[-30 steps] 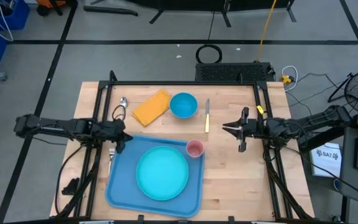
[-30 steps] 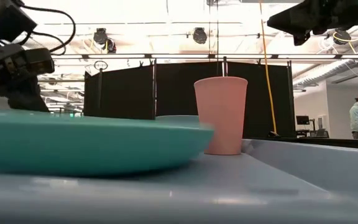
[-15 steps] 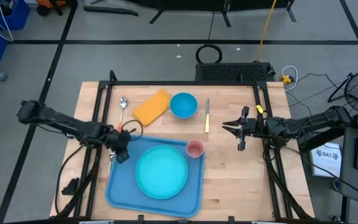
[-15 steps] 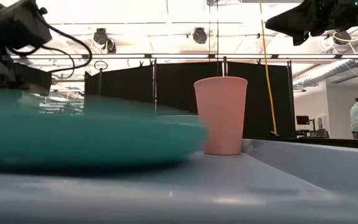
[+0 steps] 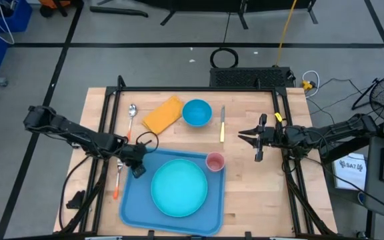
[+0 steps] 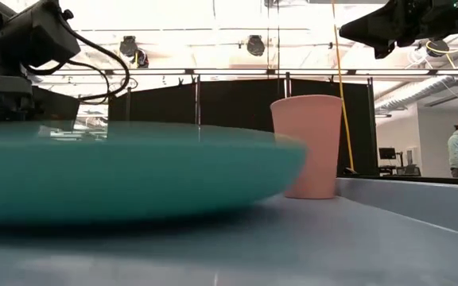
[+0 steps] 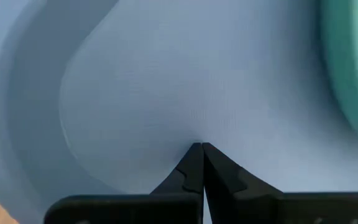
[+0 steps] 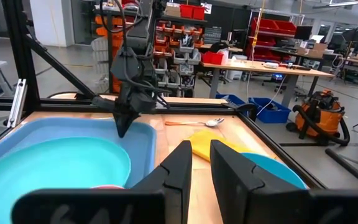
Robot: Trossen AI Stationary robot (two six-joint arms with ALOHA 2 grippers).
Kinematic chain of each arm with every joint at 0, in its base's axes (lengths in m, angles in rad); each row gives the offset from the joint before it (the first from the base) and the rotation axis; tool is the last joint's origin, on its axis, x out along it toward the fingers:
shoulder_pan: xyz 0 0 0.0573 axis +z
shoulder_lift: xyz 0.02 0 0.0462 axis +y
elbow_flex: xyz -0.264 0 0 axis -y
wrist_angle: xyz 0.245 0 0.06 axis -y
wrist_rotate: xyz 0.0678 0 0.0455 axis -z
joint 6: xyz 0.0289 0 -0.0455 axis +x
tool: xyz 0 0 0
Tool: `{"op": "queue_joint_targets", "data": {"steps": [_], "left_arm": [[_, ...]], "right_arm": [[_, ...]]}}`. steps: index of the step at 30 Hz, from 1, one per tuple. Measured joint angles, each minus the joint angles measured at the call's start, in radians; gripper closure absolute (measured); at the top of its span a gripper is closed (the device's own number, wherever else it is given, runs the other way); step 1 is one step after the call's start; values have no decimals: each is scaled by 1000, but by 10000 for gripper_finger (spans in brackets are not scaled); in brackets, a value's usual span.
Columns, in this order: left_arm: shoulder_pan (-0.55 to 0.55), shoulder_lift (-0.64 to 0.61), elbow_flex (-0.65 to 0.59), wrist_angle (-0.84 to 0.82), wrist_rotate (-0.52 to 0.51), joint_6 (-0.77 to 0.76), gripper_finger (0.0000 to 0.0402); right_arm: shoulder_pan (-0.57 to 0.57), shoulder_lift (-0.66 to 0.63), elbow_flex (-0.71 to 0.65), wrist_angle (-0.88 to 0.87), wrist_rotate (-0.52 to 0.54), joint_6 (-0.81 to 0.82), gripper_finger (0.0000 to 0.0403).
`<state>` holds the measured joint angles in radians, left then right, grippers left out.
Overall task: Set up tray
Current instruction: Adjust the blue tray
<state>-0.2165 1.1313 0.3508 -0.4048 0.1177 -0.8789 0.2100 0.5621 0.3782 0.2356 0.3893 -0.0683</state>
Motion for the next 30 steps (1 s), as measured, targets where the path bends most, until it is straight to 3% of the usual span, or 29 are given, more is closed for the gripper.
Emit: {"op": "queue_joint_targets", "data": {"steps": [9,23,30], "left_arm": [[49,29,-2,74,-177,-71,401],[84,236,0,424,-84,-197,401],[68,288,-3,555,-32,-182,401]], "right_arm": [[0,0,0,0,-1,0,353],[0,0,0,-2,-1,-1,353],[0,0,0,-3,-2,0,353]]}}
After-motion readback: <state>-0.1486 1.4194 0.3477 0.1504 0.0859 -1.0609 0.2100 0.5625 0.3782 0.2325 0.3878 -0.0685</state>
